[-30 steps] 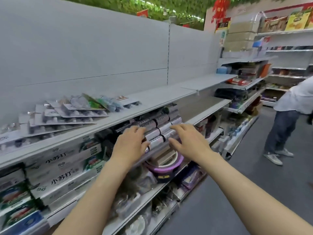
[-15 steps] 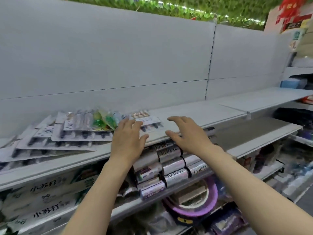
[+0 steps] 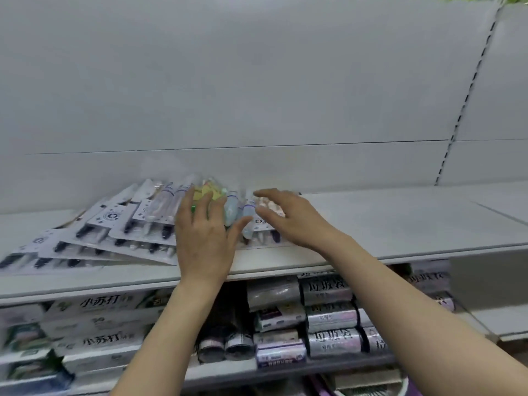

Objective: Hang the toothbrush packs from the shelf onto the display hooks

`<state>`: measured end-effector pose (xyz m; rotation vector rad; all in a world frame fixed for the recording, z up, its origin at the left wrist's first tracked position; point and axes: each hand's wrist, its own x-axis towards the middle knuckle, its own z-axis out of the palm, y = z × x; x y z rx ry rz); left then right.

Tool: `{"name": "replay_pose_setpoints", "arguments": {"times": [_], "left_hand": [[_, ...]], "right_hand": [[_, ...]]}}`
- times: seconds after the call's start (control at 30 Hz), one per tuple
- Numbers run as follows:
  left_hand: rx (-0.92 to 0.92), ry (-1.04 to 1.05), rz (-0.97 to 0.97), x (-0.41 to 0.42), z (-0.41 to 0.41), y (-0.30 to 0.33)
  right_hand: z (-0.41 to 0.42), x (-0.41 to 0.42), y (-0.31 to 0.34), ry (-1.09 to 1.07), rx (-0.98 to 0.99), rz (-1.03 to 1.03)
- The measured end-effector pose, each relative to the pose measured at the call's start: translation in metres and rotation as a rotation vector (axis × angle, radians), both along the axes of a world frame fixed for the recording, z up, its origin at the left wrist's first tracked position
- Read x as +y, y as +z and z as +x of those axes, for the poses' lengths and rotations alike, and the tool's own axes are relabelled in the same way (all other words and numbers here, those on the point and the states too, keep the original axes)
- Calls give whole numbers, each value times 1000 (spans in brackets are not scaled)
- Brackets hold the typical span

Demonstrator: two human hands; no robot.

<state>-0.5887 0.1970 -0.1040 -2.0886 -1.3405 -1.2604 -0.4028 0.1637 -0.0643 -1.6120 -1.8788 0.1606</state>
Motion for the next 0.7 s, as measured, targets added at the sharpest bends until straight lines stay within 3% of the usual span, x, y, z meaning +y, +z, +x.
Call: {"name": "replay_pose_setpoints", "arguments": {"times": [0.23,0.43,0.5,0.7], "left_hand": [[47,91,-44,11,-6,-3],[43,140,-70,12,3,-6],[37,138,-67,13,3,-7],[-10,129,-22,17,9,-4]], "right_hand": [[-9,40,-3,133,4,-102],[1,50,-3,32,148,-85],[6,54,-6,13,262,-105],[23,55,1,-7,871,-73]]}}
